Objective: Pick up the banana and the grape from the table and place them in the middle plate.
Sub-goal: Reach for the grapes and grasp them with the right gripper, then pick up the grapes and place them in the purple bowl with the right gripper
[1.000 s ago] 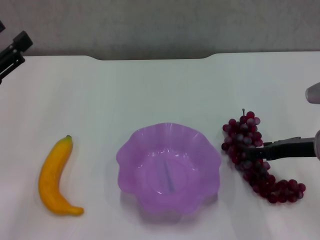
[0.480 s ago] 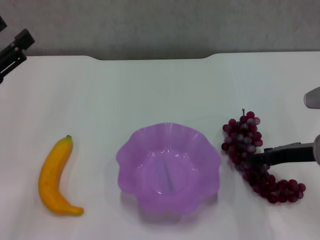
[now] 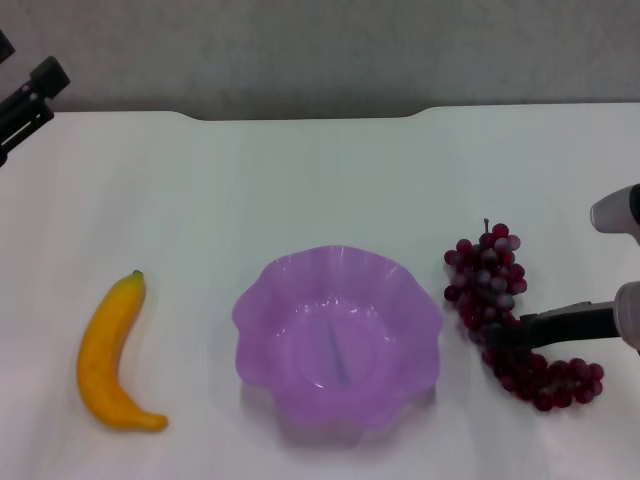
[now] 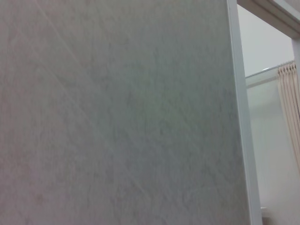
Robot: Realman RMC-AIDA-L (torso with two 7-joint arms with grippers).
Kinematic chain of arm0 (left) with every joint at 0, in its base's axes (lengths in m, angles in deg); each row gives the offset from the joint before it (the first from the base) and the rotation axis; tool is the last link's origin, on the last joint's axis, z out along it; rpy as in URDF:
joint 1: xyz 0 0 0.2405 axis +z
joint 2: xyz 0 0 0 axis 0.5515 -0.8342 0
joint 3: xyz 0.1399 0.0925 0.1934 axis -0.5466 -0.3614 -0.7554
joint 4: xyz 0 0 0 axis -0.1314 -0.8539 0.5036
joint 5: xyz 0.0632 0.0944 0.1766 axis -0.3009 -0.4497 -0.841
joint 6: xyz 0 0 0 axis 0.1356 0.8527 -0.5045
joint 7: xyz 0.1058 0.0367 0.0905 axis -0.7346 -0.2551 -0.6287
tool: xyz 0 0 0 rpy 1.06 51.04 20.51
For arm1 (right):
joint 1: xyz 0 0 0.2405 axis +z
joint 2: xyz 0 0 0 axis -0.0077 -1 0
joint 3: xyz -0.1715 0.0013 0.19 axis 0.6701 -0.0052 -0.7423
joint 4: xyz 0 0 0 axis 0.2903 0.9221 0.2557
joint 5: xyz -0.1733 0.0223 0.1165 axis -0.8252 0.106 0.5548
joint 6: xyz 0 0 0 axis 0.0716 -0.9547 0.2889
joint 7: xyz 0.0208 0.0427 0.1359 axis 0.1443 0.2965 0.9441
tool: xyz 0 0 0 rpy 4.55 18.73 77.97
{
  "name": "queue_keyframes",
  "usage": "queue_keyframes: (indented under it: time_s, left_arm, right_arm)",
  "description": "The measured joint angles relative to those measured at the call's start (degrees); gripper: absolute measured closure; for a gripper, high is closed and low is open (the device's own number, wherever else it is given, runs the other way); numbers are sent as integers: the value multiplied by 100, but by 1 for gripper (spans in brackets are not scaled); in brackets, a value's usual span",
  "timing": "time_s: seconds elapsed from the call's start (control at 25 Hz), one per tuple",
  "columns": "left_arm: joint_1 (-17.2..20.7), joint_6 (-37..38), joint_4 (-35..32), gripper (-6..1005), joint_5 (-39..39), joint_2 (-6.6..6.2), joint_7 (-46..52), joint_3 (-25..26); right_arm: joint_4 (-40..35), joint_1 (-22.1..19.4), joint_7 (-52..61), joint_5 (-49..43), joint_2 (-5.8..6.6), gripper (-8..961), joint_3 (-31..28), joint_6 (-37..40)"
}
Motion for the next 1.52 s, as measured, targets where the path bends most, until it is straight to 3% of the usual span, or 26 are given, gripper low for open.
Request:
queue_keyframes:
  time_s: [0.68,1.12,1.28,1.52]
  left_arm:
    - [-28,-1,-39,243,0,0,3,1]
    - [10,-1,-62,243,-18,0,11,0]
    - [11,-1,-62,243,-18,0,15,1]
    - [11,-1,-62,243,-18,0,21,1]
  right_arm:
    - [-680,291,-66,-33,7,303,0,303]
    - [-644,260,-180,-12,-5,447,1,424]
    - [-644,257,-189,-17,-5,552,0,413]
    - [-633,258,-239,-34,-1,571,15,413]
